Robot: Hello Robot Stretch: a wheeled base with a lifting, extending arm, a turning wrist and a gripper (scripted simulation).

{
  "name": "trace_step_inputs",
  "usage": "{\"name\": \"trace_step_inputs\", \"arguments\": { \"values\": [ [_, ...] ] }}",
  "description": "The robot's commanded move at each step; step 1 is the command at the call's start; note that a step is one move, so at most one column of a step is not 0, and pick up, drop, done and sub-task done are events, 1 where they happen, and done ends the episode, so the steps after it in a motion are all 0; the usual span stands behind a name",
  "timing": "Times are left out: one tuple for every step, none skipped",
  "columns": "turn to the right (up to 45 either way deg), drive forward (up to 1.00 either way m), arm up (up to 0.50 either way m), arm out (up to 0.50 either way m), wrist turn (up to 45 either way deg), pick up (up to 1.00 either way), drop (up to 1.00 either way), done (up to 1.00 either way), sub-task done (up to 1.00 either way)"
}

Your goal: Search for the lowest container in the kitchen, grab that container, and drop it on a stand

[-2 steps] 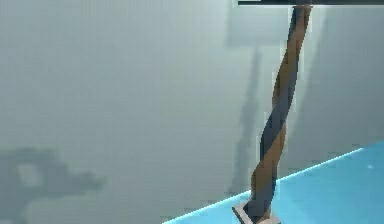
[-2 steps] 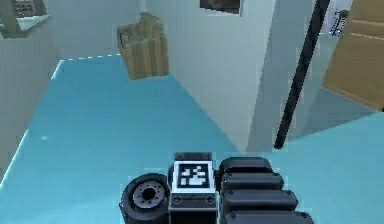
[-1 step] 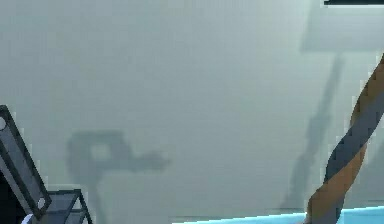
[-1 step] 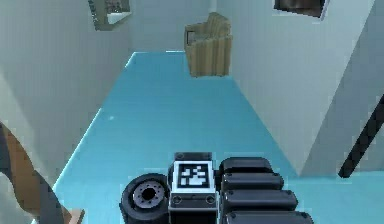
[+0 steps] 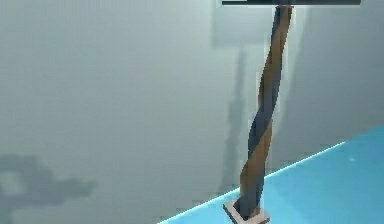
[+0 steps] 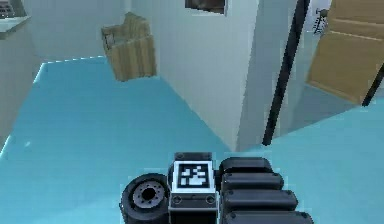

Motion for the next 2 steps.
{"name": "trace_step_inputs", "arguments": {
  "values": [
    [-21.0, 0.00, 0.00, 0.00, 0.0, 0.00, 0.00, 0.00, 0.00],
    [18.0, 0.00, 0.00, 0.00, 0.0, 0.00, 0.00, 0.00, 0.00]
  ]
}}
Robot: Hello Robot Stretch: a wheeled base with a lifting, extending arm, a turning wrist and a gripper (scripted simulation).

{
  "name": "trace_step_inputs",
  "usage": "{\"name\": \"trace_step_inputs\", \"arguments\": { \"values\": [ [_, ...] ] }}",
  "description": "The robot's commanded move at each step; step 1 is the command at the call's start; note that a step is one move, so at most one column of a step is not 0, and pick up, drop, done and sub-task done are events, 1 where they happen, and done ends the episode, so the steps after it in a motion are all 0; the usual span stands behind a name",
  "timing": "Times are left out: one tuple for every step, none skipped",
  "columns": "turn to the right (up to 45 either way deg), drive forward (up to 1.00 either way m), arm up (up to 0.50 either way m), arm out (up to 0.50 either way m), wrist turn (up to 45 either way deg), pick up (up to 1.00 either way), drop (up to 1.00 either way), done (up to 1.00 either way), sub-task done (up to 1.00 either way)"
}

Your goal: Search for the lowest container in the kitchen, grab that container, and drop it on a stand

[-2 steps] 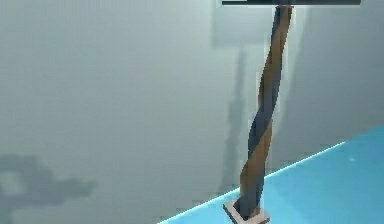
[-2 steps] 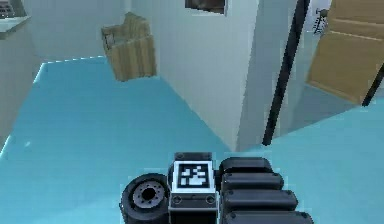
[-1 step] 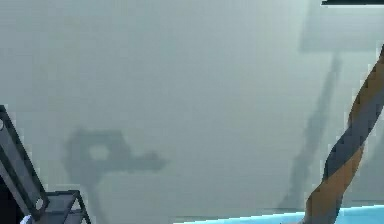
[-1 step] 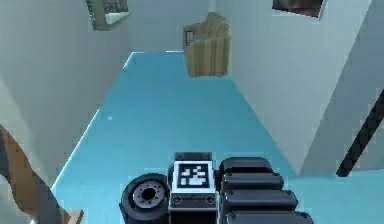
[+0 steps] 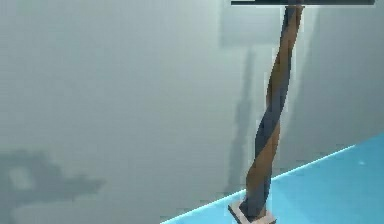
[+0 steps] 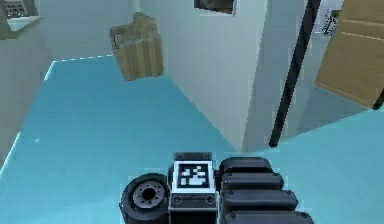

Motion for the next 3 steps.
{"name": "trace_step_inputs", "arguments": {
  "values": [
    [-45.0, 0.00, 0.00, 0.00, 0.0, 0.00, 0.00, 0.00, 0.00],
    [-27.0, 0.00, 0.00, 0.00, 0.0, 0.00, 0.00, 0.00, 0.00],
    [0.0, 0.35, 0.00, 0.00, 0.0, 0.00, 0.00, 0.00, 0.00]
  ]
}}
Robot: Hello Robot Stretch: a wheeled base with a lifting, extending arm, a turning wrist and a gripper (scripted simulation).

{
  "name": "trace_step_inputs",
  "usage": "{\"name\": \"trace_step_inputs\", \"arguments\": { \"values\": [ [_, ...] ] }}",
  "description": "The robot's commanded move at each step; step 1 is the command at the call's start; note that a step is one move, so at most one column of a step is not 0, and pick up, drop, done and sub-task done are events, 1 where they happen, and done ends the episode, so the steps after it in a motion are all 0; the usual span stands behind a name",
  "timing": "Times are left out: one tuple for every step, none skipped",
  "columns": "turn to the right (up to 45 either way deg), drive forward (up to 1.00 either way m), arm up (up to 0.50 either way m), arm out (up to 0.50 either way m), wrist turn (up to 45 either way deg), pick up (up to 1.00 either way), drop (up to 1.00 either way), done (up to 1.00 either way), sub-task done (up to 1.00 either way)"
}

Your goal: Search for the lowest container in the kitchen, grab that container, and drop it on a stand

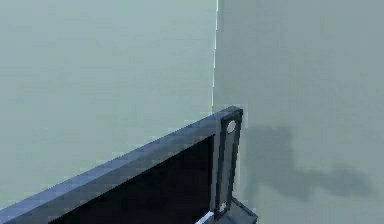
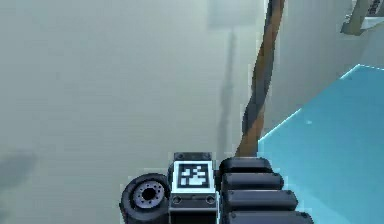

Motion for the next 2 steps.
{"name": "trace_step_inputs", "arguments": {
  "values": [
    [45.0, 0.00, 0.00, 0.00, 0.0, 0.00, 0.00, 0.00, 0.00],
    [45.0, 0.00, 0.00, 0.00, 0.0, 0.00, 0.00, 0.00, 0.00]
  ]
}}
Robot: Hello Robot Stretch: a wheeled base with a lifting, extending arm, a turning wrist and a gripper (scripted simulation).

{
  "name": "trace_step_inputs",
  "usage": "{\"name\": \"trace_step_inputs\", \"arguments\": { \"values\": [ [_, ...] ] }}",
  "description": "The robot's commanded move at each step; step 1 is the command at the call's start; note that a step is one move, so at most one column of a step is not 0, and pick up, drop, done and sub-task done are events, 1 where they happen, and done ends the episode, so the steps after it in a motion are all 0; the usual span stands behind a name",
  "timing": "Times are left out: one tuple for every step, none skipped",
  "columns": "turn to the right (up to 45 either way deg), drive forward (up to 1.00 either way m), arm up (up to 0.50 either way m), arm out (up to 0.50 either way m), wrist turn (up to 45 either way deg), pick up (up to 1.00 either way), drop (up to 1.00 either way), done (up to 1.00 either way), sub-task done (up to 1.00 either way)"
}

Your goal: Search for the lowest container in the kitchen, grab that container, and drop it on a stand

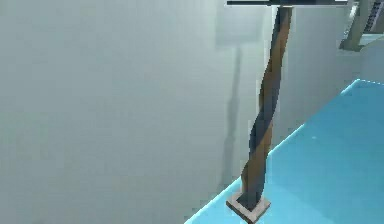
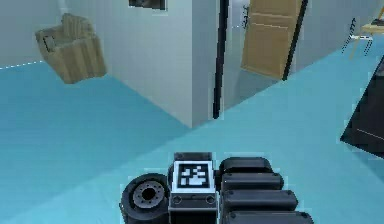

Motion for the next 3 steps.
{"name": "trace_step_inputs", "arguments": {
  "values": [
    [36.0, 0.00, 0.00, 0.00, 0.0, 0.00, 0.00, 0.00, 0.00],
    [3.0, 0.00, 0.00, 0.00, 0.0, 0.00, 0.00, 0.00, 0.00],
    [-45.0, 0.00, 0.00, 0.00, 0.0, 0.00, 0.00, 0.00, 0.00]
  ]
}}
